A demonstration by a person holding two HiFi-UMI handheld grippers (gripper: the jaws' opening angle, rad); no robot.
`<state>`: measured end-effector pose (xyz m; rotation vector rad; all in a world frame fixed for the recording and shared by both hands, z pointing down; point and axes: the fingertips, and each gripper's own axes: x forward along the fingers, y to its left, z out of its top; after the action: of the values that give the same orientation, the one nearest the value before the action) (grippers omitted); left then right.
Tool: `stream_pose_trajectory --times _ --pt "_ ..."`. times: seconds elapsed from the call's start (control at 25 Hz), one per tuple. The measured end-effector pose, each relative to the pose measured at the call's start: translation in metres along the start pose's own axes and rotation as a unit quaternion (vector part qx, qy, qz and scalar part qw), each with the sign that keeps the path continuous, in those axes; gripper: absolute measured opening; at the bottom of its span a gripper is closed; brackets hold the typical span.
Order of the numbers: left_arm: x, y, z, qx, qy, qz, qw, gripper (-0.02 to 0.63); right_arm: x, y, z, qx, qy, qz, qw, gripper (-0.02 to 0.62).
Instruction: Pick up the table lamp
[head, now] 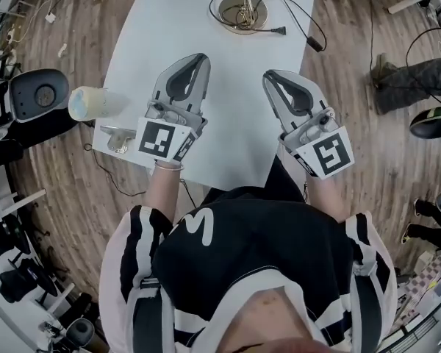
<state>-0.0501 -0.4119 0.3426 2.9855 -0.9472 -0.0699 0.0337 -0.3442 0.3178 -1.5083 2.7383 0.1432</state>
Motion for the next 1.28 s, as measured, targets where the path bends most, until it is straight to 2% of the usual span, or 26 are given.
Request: stream_pose_trajectory --times 0.12,0.24,0.32,0.36,0.4,0.44,0.6,0.84,1.0,1.12,1.28 --pt "0.023 0.010 -0.019 0.004 0.018 -0.015 0.9997 0.009 0.010 -0.019 -0.017 -0.016 -0.004 0.020 1.000 0.026" --pt "0.046 0.020 -0.039 -0.001 0.033 -0.039 0.9987 0.014 0.020 -0.042 -0.038 -0.003 -0.015 0.048 0.999 0.028" --pt "0.060 0.028 -0.053 -0.003 0.050 -0.050 0.9975 0.050 0.027 -0.056 -0.052 0.004 -0.018 0.062 0.998 0.029" --pt "0.068 0.033 -0.059 -0.010 0.054 -0.052 0.9972 0.078 0.032 -0.062 -0.059 0.004 -0.015 0.067 0.998 0.047" --pt "0.076 0.039 -0.065 -0.021 0.055 -0.051 0.9970 0.098 0.036 -0.068 -0.066 0.003 -0.009 0.072 0.997 0.106" --pt "0.085 0.045 -0.071 -0.029 0.057 -0.049 0.9967 0.106 0.041 -0.073 -0.073 0.003 -0.004 0.076 0.997 0.135" --pt "0.124 0.065 -0.101 -0.024 0.092 -0.044 0.9945 0.130 0.062 -0.097 -0.098 0.015 0.010 0.087 0.996 0.144" --pt "0.176 0.086 -0.117 0.004 0.108 -0.049 0.9929 0.144 0.095 -0.127 -0.132 0.022 0.030 0.088 0.995 0.155" --pt "0.209 0.098 -0.141 -0.009 0.133 -0.051 0.9898 0.144 0.109 -0.133 -0.153 0.024 0.042 0.096 0.994 0.156" --pt "0.227 0.095 -0.159 -0.002 0.155 -0.076 0.9850 0.144 0.118 -0.134 -0.162 0.025 0.050 0.105 0.993 0.156" --pt "0.243 0.080 -0.156 0.005 0.143 -0.119 0.9825 0.146 0.127 -0.134 -0.172 0.030 0.062 0.122 0.990 0.156"
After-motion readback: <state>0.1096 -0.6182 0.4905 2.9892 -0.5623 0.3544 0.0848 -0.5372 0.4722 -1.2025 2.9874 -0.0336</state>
